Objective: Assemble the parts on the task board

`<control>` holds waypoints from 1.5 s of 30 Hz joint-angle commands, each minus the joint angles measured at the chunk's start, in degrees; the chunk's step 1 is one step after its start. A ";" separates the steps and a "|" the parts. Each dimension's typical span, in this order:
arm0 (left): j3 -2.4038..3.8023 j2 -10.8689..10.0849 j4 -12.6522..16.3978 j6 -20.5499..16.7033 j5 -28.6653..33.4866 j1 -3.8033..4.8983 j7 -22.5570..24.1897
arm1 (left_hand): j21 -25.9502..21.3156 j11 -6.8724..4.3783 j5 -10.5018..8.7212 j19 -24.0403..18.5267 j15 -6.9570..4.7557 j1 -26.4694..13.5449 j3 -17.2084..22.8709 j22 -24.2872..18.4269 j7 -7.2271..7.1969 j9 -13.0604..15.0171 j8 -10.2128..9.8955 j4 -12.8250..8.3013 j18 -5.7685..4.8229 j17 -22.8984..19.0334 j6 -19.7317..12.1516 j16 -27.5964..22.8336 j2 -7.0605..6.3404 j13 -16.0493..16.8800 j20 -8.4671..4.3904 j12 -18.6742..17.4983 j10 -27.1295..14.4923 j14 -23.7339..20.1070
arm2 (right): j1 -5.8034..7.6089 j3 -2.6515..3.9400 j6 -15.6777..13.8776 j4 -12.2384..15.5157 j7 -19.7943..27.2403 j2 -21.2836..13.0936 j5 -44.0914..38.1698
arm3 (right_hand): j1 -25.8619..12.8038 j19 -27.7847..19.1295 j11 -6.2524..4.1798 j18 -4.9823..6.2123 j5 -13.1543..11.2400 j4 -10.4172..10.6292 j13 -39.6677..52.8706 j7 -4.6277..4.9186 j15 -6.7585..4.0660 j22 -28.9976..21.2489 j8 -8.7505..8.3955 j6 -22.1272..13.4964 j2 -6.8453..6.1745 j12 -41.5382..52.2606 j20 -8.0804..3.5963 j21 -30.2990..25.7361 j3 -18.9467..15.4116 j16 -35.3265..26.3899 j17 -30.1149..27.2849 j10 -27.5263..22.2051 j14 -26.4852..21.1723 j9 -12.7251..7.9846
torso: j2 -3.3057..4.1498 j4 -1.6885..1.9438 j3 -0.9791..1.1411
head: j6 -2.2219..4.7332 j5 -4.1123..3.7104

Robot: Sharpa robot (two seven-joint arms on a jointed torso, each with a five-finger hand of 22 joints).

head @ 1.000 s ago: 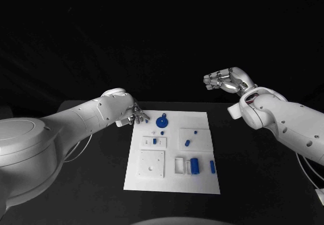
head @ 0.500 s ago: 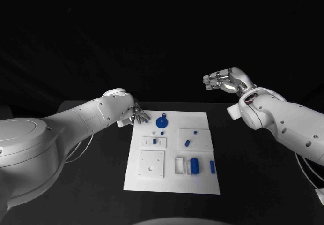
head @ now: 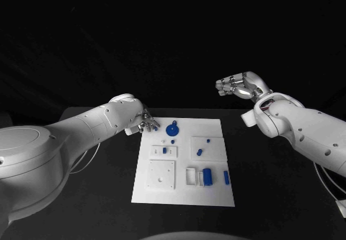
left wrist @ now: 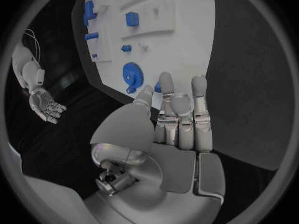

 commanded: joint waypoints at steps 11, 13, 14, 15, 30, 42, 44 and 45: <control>0.02 0.17 -0.12 1.18 0.61 -0.01 0.83 | 0.62 0.00 2.26 0.00 -0.25 3.21 1.19 1.14 -0.33 2.26 0.14 -2.63 0.23 0.27 0.67 0.22 1.65 -0.24 -0.04 0.43 1.98 0.30 | 0.01 0.03 0.18 0.05 0.47 0.09 0.00 | 0.16 -0.33 0.08 0.45 0.30 0.26 -0.09 0.01 0.00 -0.07 -0.10 -0.53 -0.40 -0.36 -0.11 -0.22 -0.12 -0.32 -0.08 -0.28 -0.48 -0.09 | 0.02 0.01 0.03 | -0.19 -0.13; 0.02 0.16 -0.14 1.21 0.61 -0.01 0.83 | 0.69 -0.06 2.48 0.01 -0.27 3.48 1.26 1.14 -0.47 2.97 0.23 -2.96 0.26 0.31 0.93 0.23 1.75 -0.27 -0.04 0.45 1.98 0.30 | 0.01 0.03 0.19 0.05 0.46 0.10 0.00 | 0.16 -0.33 0.08 0.45 0.30 0.26 -0.09 0.01 0.00 -0.07 -0.10 -0.53 -0.40 -0.36 -0.11 -0.22 -0.12 -0.32 -0.08 -0.28 -0.48 -0.09 | 0.01 0.02 0.04 | -0.21 -0.14; 0.02 0.16 -0.14 1.22 0.61 -0.01 0.83 | 0.73 -0.12 2.75 -0.01 -0.30 3.86 1.45 1.14 -0.60 3.55 0.31 -3.29 0.26 0.34 1.14 0.26 1.93 -0.30 -0.05 0.48 2.01 0.31 | 0.01 0.03 0.19 0.05 0.46 0.10 0.00 | 0.16 -0.33 0.08 0.45 0.30 0.26 -0.09 0.01 0.00 -0.07 -0.10 -0.53 -0.40 -0.36 -0.11 -0.22 -0.12 -0.32 -0.08 -0.28 -0.48 -0.09 | 0.01 0.03 0.03 | -0.24 -0.13; 0.02 0.16 -0.14 1.22 0.62 -0.01 0.84 | 0.80 -0.13 2.96 -0.01 -0.30 3.96 1.48 1.14 -0.62 4.38 0.23 -3.52 0.26 0.42 1.03 0.29 2.04 -0.35 -0.06 0.50 2.03 0.34 | 0.01 0.03 0.20 0.04 0.46 0.10 0.01 | 0.16 -0.33 0.08 0.45 0.30 0.26 -0.09 0.01 0.00 -0.07 -0.10 -0.53 -0.40 -0.36 -0.11 -0.22 -0.12 -0.32 -0.08 -0.28 -0.48 -0.09 | 0.01 0.03 0.03 | -0.24 -0.13; 0.02 -0.19 0.77 0.13 0.93 -0.01 1.19 | 1.65 -0.84 11.88 -0.25 -0.82 5.41 4.33 1.17 -2.14 22.52 1.83 -7.30 0.15 1.06 3.10 0.45 0.73 -1.02 -0.45 1.92 2.41 0.60 | 0.01 0.03 0.23 -0.11 0.51 0.19 0.06 | 0.07 -0.34 0.09 0.45 0.32 0.32 -0.08 0.04 0.02 -0.07 -0.11 -0.57 -0.46 -0.36 -0.11 -0.21 -0.16 -0.32 -0.09 -0.29 -0.51 -0.09 | 0.01 0.14 0.02 | -0.44 -0.03; 0.12 -1.65 4.25 -5.92 2.01 0.02 1.08 | 3.07 -1.31 19.05 0.24 -1.23 2.58 9.44 1.18 -2.65 31.52 0.38 -9.87 0.41 3.26 4.83 1.25 -1.19 -1.64 -0.81 5.28 2.60 2.22 | 0.01 0.03 0.14 -0.09 0.54 -0.07 0.19 | 0.02 -0.34 0.09 0.45 0.32 0.42 -0.08 0.04 0.02 -0.07 -0.10 -0.56 -0.45 -0.35 -0.11 -0.21 -0.24 -0.32 -0.09 -0.28 -0.50 -0.08 | 0.01 0.20 0.02 | -0.40 0.23; 0.17 -2.11 5.25 -7.03 2.18 0.03 1.05 | 3.32 -1.38 19.76 0.35 -1.31 2.39 9.82 1.19 -2.70 31.66 0.29 -10.15 0.46 3.73 5.05 1.33 -1.39 -1.74 -0.87 5.76 2.63 2.59 | 0.01 0.03 0.10 -0.10 0.55 -0.14 0.22 | 0.02 -0.34 0.09 0.45 0.32 0.42 -0.08 0.04 0.02 -0.07 -0.10 -0.56 -0.45 -0.35 -0.11 -0.21 -0.24 -0.32 -0.09 -0.28 -0.50 -0.08 | 0.00 0.23 0.02 | -0.39 0.26; 0.21 -2.52 6.12 -7.94 2.27 0.04 1.04 | 3.52 -1.46 20.55 0.44 -1.36 2.27 10.16 1.18 -2.74 31.70 0.28 -10.47 0.51 4.14 5.29 1.34 -1.61 -1.90 -0.93 6.13 2.66 2.90 | 0.01 0.03 0.08 -0.08 0.56 -0.20 0.25 | 0.02 -0.34 0.09 0.45 0.32 0.42 -0.08 0.04 0.02 -0.07 -0.10 -0.56 -0.45 -0.35 -0.11 -0.21 -0.24 -0.32 -0.09 -0.28 -0.50 -0.08 | -0.01 0.24 0.02 | -0.40 0.24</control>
